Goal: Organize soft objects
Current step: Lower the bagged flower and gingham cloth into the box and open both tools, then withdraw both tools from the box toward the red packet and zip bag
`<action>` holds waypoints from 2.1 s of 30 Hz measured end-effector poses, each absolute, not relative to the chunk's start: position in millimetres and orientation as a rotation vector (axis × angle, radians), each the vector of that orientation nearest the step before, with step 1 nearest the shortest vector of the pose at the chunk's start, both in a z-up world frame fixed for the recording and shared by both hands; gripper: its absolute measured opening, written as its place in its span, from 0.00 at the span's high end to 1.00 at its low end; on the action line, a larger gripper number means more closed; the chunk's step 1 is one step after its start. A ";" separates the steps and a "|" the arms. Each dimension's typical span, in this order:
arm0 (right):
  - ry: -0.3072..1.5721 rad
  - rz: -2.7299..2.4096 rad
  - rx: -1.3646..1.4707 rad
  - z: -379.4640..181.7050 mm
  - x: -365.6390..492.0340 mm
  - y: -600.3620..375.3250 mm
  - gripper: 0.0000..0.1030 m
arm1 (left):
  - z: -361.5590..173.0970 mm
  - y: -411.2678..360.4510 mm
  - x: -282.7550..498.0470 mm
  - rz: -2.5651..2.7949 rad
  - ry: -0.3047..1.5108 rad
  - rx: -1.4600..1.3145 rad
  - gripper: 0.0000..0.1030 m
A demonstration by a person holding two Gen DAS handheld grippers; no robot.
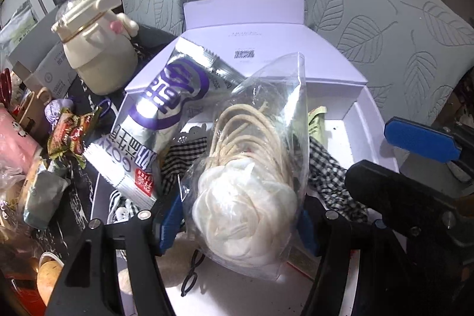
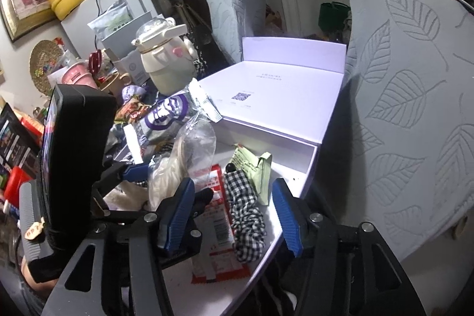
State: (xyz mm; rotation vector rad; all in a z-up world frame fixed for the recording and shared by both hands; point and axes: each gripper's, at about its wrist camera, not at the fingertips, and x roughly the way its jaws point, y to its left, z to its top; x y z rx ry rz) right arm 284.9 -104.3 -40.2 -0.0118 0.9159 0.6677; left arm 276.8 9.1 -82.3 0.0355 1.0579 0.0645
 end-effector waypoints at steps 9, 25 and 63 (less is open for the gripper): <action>0.875 0.622 -0.009 -15.5 269.1 -121.5 0.37 | -55.2 -5.6 266.1 0.038 0.981 0.045 0.32; 0.761 0.607 0.004 37.0 236.1 -145.8 0.37 | 13.7 -15.1 222.7 0.059 0.840 0.032 0.32; 0.407 0.652 -0.057 124.8 35.4 -186.8 0.19 | 112.7 -18.4 4.4 0.048 0.512 -0.029 0.32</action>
